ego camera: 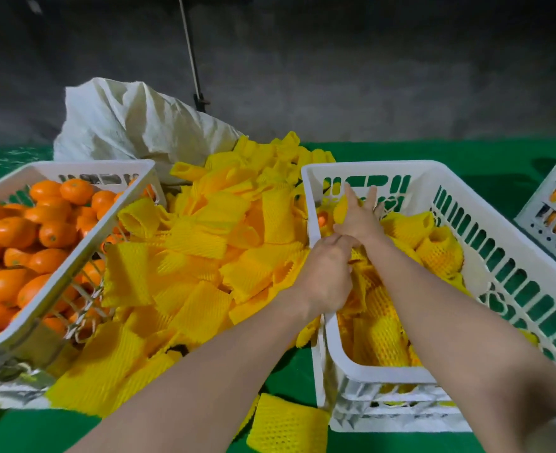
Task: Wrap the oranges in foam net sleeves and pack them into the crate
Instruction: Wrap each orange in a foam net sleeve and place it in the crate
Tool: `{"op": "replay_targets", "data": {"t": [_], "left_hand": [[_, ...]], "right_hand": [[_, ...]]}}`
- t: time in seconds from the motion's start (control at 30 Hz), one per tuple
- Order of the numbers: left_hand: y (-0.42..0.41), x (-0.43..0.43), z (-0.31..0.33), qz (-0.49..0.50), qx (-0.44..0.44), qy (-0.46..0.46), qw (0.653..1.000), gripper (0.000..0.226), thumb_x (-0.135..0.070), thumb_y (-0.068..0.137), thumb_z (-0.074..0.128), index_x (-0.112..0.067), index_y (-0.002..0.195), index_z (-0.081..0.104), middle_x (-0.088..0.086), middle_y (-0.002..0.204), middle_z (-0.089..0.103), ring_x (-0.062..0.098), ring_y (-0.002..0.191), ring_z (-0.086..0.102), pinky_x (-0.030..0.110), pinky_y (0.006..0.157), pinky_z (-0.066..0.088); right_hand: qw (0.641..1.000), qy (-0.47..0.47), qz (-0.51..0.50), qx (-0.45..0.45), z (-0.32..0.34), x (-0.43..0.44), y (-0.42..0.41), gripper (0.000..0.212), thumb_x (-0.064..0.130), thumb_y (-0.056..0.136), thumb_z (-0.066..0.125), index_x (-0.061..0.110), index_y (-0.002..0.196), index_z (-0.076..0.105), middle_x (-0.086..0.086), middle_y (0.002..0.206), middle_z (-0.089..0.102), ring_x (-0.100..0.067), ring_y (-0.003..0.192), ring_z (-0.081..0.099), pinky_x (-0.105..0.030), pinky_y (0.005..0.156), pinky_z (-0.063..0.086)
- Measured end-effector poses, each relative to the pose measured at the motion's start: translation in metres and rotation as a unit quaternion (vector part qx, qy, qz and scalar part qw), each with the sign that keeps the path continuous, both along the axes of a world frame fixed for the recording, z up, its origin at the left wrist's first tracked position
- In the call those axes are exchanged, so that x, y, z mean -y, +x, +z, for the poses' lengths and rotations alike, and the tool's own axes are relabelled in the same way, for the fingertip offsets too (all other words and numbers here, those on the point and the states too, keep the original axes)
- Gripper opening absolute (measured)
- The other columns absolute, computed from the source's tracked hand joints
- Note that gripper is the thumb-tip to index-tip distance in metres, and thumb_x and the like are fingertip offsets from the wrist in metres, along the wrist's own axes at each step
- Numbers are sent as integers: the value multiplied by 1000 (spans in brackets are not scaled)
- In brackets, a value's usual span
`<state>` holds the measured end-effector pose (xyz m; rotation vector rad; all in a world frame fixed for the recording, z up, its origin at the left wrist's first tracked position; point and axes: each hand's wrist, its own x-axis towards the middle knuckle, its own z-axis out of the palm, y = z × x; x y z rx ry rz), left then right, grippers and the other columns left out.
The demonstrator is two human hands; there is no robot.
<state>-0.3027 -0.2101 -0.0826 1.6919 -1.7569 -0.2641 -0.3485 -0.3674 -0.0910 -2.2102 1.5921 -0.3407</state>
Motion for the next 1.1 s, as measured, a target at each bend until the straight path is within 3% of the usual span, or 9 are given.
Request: {"op": "replay_targets", "data": {"t": [0.2,0.33,0.43,0.57,0.67,0.77,0.87,0.97,1.1], "left_hand": [[4,-27,9,57,-131,-66,988,23,13,84,48,6,100,63,19,108,60,29,102,57,28,88,44],[50,-61,12,145,-172,-67,972,19,1,90,54,-3,106,65,8,105,66,18,97,60,10,76,41],[106,-89,16,233,-198,-68,950,19,1,89,56,-2,104,67,9,102,68,16,90,59,13,72,40],[165,-132,18,292,-246,-59,923,12,-5,92,58,-13,96,66,6,101,68,22,95,64,34,79,50],[195,-164,16,293,-249,-52,922,17,-10,93,59,-26,90,62,1,100,67,18,92,64,32,71,50],[219,-185,17,299,-253,-62,918,17,-10,92,60,-26,91,62,1,103,66,19,96,63,32,74,50],[232,-194,22,286,-241,-80,924,17,-7,88,65,-20,99,63,-1,103,65,18,103,62,32,82,50],[236,-193,36,227,-201,-69,951,47,-11,83,72,-15,127,54,-1,128,57,16,122,51,33,96,45],[238,-189,53,153,-155,8,976,69,-21,82,73,-18,142,39,-1,143,44,15,132,41,31,105,37]], "right_hand": [[980,-146,83,104,46,-52,17,44,21,90,58,5,130,49,-15,136,50,-31,124,46,-36,99,35],[936,-216,196,195,72,-111,40,26,19,90,58,8,113,63,-9,115,65,-26,109,58,-34,92,42],[929,-181,303,109,66,-143,78,28,19,91,56,13,118,60,-10,128,56,-26,122,48,-34,98,38],[917,-125,322,-200,42,-151,133,44,12,93,43,23,135,47,-9,158,-8,-35,144,-8,-53,114,12],[910,-108,294,-274,25,-147,154,52,7,93,38,16,144,33,-7,158,-13,-35,144,-13,-58,113,2],[937,-141,254,-193,21,-151,164,48,8,93,41,10,140,35,-6,157,14,-26,144,12,-52,115,6],[941,-241,232,49,36,-172,165,27,7,87,57,7,114,56,-12,125,54,-27,120,48,-35,102,26],[912,-199,267,242,60,-206,155,27,0,77,68,8,100,56,-4,101,60,-24,98,56,-28,83,36],[888,-75,360,277,84,-234,141,44,-1,79,66,27,110,55,19,110,55,1,105,50,-9,88,37]]}}
